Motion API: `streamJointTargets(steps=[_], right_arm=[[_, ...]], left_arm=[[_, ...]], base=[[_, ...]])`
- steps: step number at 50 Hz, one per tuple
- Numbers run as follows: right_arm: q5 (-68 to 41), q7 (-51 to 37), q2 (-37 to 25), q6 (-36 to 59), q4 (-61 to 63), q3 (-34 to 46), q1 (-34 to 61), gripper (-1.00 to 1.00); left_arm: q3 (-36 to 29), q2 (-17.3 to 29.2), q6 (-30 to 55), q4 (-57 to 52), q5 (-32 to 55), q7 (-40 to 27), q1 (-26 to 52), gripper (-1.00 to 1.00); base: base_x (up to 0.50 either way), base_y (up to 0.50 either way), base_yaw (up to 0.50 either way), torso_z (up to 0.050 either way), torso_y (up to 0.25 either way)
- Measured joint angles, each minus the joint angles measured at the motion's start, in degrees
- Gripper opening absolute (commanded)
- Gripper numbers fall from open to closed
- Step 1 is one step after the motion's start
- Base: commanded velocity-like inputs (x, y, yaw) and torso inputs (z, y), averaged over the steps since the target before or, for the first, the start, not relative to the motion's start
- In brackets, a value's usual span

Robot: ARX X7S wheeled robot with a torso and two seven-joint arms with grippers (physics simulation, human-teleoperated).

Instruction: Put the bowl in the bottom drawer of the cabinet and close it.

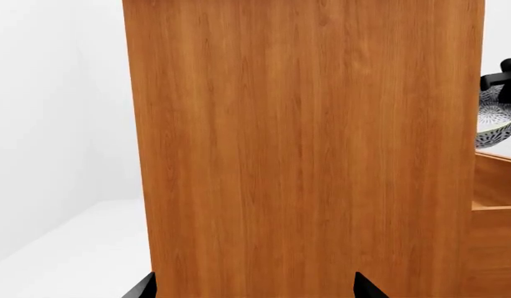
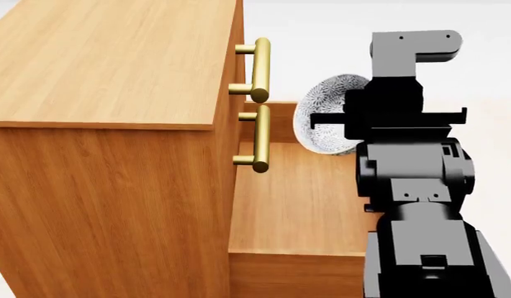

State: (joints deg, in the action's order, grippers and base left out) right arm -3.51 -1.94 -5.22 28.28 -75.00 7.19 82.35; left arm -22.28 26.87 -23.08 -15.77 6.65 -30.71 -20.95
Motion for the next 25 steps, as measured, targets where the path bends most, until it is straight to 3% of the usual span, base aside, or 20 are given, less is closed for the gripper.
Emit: streamJointTargets(steps=[25], right_arm=[[0.8,0.7,0.8,-1.1,0.0,0.4,-2.6,-1.0]], left_arm=[[-0.2,0.1,-0.3,0.3,0.1,-0.2,0.1,1.0]], base=[[0.0,0.0,0.0,0.0,0.0]])
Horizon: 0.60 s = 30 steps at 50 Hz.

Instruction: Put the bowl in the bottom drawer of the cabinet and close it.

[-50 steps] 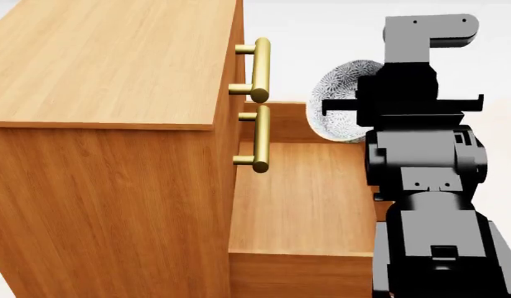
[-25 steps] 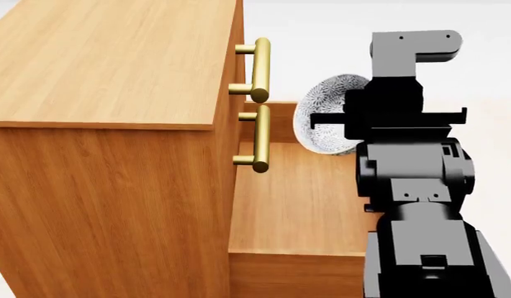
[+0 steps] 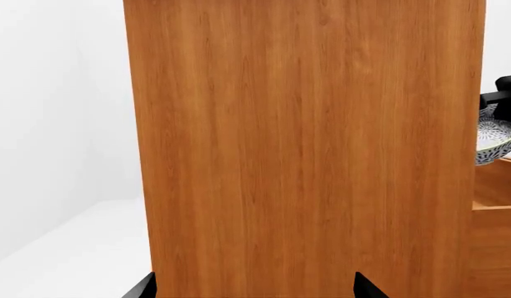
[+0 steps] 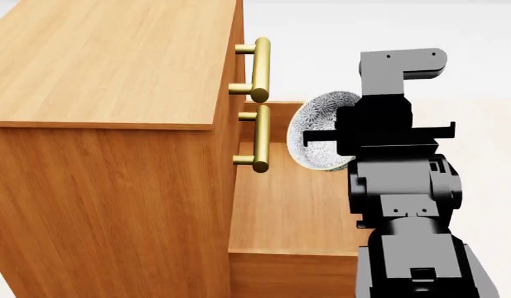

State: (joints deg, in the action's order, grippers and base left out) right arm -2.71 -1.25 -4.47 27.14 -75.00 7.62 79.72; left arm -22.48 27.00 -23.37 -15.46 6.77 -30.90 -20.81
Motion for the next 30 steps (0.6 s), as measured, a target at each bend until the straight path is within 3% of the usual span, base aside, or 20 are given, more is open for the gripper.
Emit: streamJointTargets(steps=[30], right_arm=[[0.0,1.8,0.8,-0.7,0.0,0.2,-2.4,-1.0]], left_arm=[[-0.2,0.2,-0.4,0.3,0.3,-0.2,0.2,1.0]], base=[[0.0,0.0,0.0,0.0,0.0]])
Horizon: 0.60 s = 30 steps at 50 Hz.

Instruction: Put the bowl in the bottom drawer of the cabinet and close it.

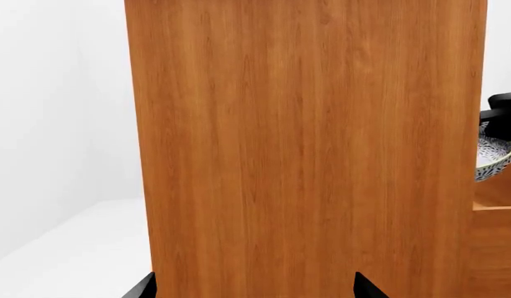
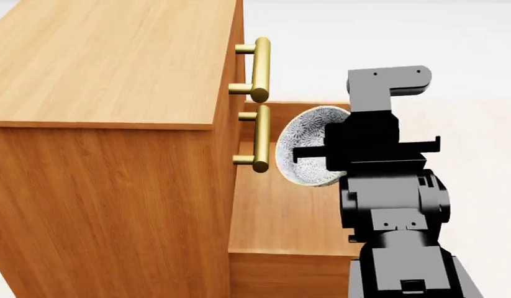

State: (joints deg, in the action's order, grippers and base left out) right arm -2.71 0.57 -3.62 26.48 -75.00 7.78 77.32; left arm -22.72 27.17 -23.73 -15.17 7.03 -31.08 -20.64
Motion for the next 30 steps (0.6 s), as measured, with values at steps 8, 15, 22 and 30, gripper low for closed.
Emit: streamJointTargets(steps=[8,15,22,30], right_arm=[[-0.2,0.6,0.2,0.0,0.0,0.0,-0.6,-1.0],[-0.6,1.6,0.3,0.3,0.1,-0.2,-1.0,-1.0],[-1.0,3.0,0.3,1.3,1.3,-0.1,-1.9,-1.0],[-1.4,4.2,0.4,2.5,2.9,0.0,-3.0,-1.0]], left_arm=[[0.0,0.2,0.2,-0.4,0.0,-0.2,-0.2,1.0],[-0.1,0.3,0.4,-0.9,0.0,-0.3,-0.3,1.0],[-0.1,0.4,0.5,-0.9,0.0,-0.4,-0.3,1.0],[-0.2,0.3,0.3,-0.4,0.1,-0.3,0.0,1.0]], base=[[0.0,0.0,0.0,0.0,0.0],[0.0,0.0,0.0,0.0,0.001],[0.0,0.0,0.0,0.0,0.0],[0.0,0.0,0.0,0.003,0.0]])
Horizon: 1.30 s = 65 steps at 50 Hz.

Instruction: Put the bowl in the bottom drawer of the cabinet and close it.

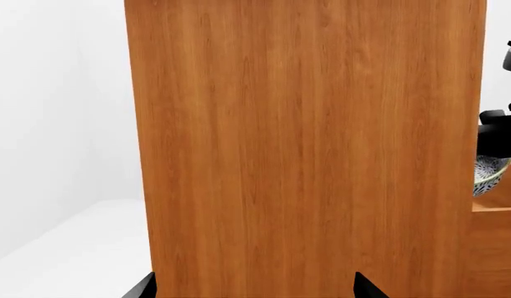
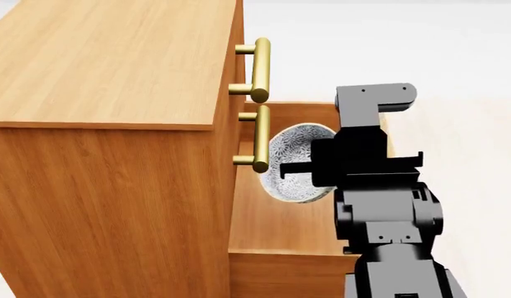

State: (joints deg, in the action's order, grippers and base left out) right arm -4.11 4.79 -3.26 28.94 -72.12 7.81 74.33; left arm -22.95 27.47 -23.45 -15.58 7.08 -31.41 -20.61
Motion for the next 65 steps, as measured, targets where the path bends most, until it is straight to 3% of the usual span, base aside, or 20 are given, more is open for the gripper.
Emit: streamJointTargets(steps=[65], right_arm=[[-4.9,3.8,-0.1,3.4,0.1,-0.8,-2.1,-1.0]], left_arm=[[-0.4,0.6,0.0,-0.5,0.2,-0.7,-0.1,1.0]], base=[[0.0,0.0,0.0,0.0,0.0]])
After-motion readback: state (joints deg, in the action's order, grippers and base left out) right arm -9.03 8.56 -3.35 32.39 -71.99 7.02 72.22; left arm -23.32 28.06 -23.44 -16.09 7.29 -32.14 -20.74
